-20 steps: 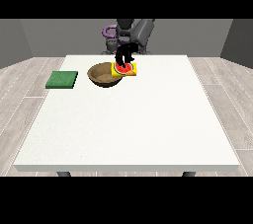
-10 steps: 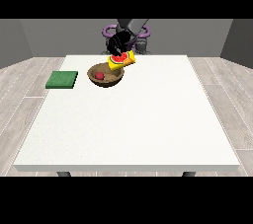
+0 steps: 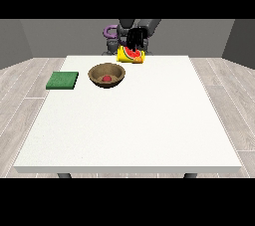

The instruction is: Pick the cup and pour the ball into the bowl, then pick the bowl and place it on the pad

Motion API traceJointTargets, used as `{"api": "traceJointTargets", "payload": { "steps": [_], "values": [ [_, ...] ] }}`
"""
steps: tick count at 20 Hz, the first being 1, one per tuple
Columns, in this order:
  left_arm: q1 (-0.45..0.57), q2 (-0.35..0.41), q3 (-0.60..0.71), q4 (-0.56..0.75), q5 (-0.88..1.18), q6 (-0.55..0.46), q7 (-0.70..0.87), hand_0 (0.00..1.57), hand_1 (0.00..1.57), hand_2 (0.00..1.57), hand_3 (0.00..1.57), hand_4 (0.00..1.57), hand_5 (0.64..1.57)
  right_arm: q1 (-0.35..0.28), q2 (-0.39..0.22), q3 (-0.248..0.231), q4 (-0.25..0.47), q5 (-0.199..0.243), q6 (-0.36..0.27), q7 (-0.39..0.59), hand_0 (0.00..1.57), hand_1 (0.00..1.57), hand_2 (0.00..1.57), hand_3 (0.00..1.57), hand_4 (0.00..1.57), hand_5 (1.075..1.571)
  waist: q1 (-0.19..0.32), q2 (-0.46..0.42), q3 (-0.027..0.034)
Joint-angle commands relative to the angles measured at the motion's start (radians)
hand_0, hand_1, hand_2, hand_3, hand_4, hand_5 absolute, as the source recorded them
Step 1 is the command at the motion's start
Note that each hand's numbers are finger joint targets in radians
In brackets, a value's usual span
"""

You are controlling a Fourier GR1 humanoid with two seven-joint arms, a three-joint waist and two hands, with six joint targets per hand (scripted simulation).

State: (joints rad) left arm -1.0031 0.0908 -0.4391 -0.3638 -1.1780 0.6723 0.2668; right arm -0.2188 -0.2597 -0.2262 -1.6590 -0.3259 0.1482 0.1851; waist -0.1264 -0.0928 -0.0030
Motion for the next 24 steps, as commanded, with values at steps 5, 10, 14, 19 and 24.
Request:
{"api": "traceJointTargets", "payload": {
  "steps": [5, 10, 14, 19, 24],
  "values": [
    [0.25, 0.112, 0.284, -0.201, 0.411, 0.176, -0.385, 1.39, 1.39, 1.57, 1.57, 1.03, 1.57, 0.012, 0.024, 0.001, -0.112, 0.011, -0.035, -0.025, 0.0, 0.0, 0.0, 0.0, 0.4, 1.564, 0.032, 0.12, -0.0052],
    [0.437, 0.097, 0.4, -0.341, 0.665, 0.164, -0.679, 1.55, 1.55, 1.57, 1.57, 1.42, 1.505, 0.053, 0.039, 0.021, -0.214, 0.024, -0.061, 0.003, 0.0, 0.0, 0.0, 0.0, 0.41, 1.566, 0.049, 0.148, -0.0078],
    [0.362, -0.079, 0.507, -0.461, 0.942, -0.073, -0.688, 1.37, 1.37, 1.57, 1.57, 1.24, 1.547, 0.043, 0.054, 0.028, -0.187, 0.033, -0.07, -0.006, 0.0, 0.0, 0.0, 0.0, 0.45, 1.565, 0.082, 0.153, -0.0228],
    [0.35, -0.049, 0.645, -0.557, 1.234, -0.414, -0.809, 0.65, 0.65, 0.21, 0.0, 0.34, 1.566, 0.021, 0.093, 0.046, -0.212, 0.06, -0.129, 0.004, 0.0, 0.0, 0.0, 0.0, 0.52, 1.564, 0.171, 0.213, -0.0143],
    [0.379, 0.102, 0.755, -0.511, 1.403, -0.733, -0.895, 0.0, 0.0, 0.0, 0.0, 0.0, 1.559, 0.045, 0.143, 0.132, -0.324, 0.168, -0.217, 0.045, 0.0, 0.0, 0.0, 0.0, 0.5, 1.566, 0.18, 0.278, -0.0022]
  ]
}}
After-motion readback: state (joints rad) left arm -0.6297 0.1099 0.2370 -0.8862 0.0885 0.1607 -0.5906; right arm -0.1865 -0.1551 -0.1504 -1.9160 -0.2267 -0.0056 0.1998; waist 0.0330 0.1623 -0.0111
